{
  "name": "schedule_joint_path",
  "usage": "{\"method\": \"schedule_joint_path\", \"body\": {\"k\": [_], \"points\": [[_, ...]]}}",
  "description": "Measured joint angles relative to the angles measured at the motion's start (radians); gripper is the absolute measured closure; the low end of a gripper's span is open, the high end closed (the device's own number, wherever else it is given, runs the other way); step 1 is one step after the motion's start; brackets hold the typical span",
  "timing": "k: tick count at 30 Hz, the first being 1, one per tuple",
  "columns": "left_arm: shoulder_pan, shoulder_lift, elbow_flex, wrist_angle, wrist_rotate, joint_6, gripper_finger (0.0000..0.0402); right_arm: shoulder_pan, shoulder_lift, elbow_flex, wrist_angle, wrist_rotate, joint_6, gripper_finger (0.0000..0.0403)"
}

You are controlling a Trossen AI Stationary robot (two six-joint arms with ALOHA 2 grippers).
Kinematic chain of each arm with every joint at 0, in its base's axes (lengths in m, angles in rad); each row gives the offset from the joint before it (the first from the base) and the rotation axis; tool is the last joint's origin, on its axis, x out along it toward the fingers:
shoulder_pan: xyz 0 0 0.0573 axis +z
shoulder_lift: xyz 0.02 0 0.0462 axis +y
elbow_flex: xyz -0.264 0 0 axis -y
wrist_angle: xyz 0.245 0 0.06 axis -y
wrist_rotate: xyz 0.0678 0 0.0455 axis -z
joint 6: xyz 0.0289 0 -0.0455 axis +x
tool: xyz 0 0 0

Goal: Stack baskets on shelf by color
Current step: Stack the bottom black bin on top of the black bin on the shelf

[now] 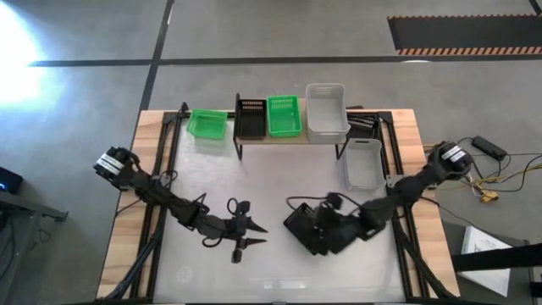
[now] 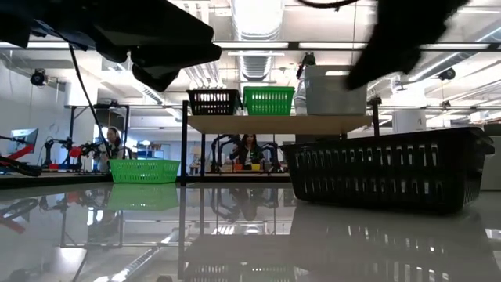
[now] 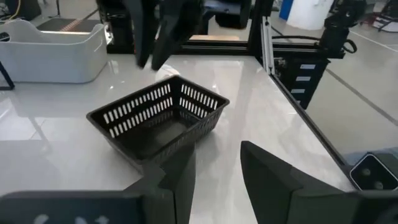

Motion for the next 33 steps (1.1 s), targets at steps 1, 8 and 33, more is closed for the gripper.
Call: {"method": "schedule_joint_path", "body": {"k": [1,8,33], "points": [[0.000,0.008,0.010,0.001,0.006,0.000,0.0290,0.029,-0.015,0.000,-0.056,0.004,0.054,0.0340],[0.016,0.133,0.109,0.262,0.059,0.007,0.0290,0.287,-0.023,-0.032,-0.290,0.057,0.488,0.0339],[0.045,0.312,0.797,-0.875,-0.087,0.053,0.0290,0.217,0.285,0.010,0.320,0.240,0.065,0.0339]]}}
